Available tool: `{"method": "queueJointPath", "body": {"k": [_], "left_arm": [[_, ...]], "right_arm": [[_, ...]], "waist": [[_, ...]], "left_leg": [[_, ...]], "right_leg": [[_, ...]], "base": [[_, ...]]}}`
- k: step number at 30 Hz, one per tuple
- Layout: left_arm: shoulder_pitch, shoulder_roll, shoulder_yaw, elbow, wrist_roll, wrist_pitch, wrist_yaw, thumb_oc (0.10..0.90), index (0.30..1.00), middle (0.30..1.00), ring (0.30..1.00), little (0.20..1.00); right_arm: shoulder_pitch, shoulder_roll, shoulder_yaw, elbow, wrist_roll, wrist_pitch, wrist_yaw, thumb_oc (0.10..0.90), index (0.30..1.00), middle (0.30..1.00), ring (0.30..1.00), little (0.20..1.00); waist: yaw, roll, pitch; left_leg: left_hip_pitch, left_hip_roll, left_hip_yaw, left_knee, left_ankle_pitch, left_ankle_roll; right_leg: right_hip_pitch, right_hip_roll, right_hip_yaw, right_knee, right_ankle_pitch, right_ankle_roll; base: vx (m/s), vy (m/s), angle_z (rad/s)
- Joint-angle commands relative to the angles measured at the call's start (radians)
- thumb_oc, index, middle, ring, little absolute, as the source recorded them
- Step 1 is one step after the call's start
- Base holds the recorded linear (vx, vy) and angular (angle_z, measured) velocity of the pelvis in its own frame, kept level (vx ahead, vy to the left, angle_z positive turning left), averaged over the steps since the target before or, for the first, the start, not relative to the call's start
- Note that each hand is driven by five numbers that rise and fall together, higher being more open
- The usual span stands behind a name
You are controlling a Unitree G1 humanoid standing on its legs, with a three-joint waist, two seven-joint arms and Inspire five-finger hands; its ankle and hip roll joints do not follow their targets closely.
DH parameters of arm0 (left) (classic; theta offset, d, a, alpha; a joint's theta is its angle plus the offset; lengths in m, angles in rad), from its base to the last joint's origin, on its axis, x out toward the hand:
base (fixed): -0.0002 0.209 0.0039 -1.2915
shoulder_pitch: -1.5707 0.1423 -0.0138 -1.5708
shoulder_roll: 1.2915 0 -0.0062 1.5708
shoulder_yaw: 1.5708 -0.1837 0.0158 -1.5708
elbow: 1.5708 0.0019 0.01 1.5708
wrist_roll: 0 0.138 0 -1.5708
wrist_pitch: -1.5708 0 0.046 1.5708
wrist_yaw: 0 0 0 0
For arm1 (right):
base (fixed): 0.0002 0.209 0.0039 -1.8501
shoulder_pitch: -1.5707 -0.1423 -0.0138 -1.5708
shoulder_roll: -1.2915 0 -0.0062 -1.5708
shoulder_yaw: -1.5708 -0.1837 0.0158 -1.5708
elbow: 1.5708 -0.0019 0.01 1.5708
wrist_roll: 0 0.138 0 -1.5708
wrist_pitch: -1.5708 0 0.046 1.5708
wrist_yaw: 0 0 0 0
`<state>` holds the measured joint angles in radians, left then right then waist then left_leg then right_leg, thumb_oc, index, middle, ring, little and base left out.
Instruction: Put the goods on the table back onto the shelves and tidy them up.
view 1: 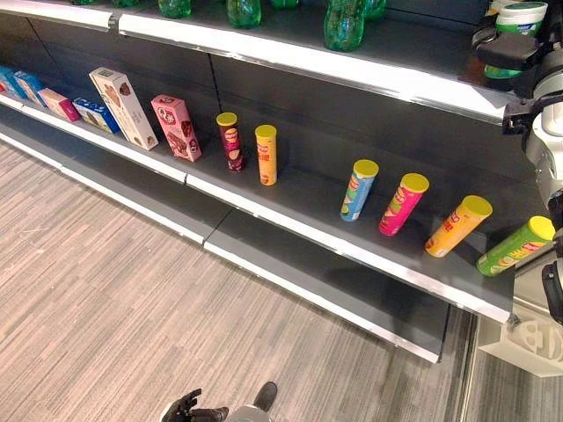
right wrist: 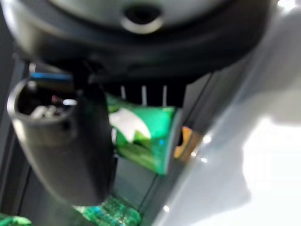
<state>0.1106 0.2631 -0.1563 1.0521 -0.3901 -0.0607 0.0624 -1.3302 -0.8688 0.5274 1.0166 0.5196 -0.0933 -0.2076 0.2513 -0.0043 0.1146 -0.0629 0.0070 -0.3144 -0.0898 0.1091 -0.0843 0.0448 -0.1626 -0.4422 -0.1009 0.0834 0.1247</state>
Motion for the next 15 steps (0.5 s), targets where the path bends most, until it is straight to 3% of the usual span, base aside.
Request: {"method": "queueJointPath", "body": {"k": [1,6,7,8,10,11,15], "left_arm": [[-0.036,0.079,-0.058,0.004,-0.004,-0.023,0.024,0.800,0.900,0.900,0.900,0.900],[-0.034,0.077,-0.056,0.002,-0.007,-0.023,0.026,0.800,0.900,0.900,0.900,0.900],[-0.034,0.076,-0.058,0.003,-0.006,-0.023,0.026,0.800,0.900,0.900,0.900,0.900],[-0.034,0.075,-0.058,0.004,-0.005,-0.023,0.027,0.800,0.900,0.900,0.900,0.900],[-0.033,0.073,-0.056,0.012,-0.004,-0.022,0.029,0.800,0.900,0.900,0.900,0.900],[-0.034,0.073,-0.056,0.012,-0.004,-0.023,0.029,0.800,0.900,0.900,0.900,0.900],[-0.034,0.071,-0.053,0.021,-0.002,-0.021,0.031,0.800,0.900,0.900,0.900,0.900]], "right_arm": [[-0.170,-0.017,0.005,-0.053,0.056,-0.082,-0.037,0.400,0.300,0.300,0.300,0.300],[-0.138,0.011,-0.021,-0.045,0.057,-0.081,-0.040,0.400,0.300,0.300,0.300,0.300],[-0.136,0.012,-0.022,-0.042,0.056,-0.080,-0.040,0.573,0.559,0.559,0.559,0.559],[-0.136,0.011,-0.023,-0.040,0.053,-0.078,-0.041,0.657,0.686,0.686,0.686,0.686],[-0.138,0.009,-0.019,-0.039,0.047,-0.077,-0.043,0.775,0.862,0.862,0.862,0.862],[-0.138,0.009,-0.019,-0.039,0.047,-0.077,-0.044,0.800,0.900,0.900,0.900,0.900],[-0.139,0.009,-0.016,-0.040,0.041,-0.074,-0.045,0.800,0.900,0.900,0.900,0.900]], "waist": [[0.021,-0.060,-0.018],[0.023,-0.056,-0.013],[0.024,-0.056,-0.012],[0.023,-0.056,-0.011],[0.021,-0.055,-0.009],[0.021,-0.055,-0.009],[0.017,-0.056,-0.009]], "left_leg": [[0.044,0.004,0.085,0.002,-0.109,-0.035],[0.040,0.005,0.086,0.002,-0.107,-0.034],[0.039,0.005,0.087,0.002,-0.107,-0.034],[0.038,0.005,0.088,0.002,-0.107,-0.034],[0.036,0.005,0.091,0.002,-0.107,-0.033],[0.036,0.005,0.091,0.002,-0.107,-0.033],[0.037,0.005,0.092,0.002,-0.110,-0.032]], "right_leg": [[0.100,-0.031,0.029,0.014,-0.085,0.067],[0.096,-0.032,0.025,0.014,-0.087,0.068],[0.094,-0.032,0.027,0.014,-0.086,0.068],[0.092,-0.033,0.028,0.014,-0.085,0.069],[0.087,-0.034,0.029,0.014,-0.084,0.069],[0.087,-0.034,0.029,0.014,-0.084,0.069],[0.087,-0.035,0.034,0.014,-0.084,0.067]], "base": [[-0.01,0.009,-0.06],[0.00,0.003,-0.01],[0.00,0.000,0.00],[0.00,0.000,0.00],[0.00,0.000,0.00],[0.00,0.000,0.00],[0.00,0.000,0.00]]}}
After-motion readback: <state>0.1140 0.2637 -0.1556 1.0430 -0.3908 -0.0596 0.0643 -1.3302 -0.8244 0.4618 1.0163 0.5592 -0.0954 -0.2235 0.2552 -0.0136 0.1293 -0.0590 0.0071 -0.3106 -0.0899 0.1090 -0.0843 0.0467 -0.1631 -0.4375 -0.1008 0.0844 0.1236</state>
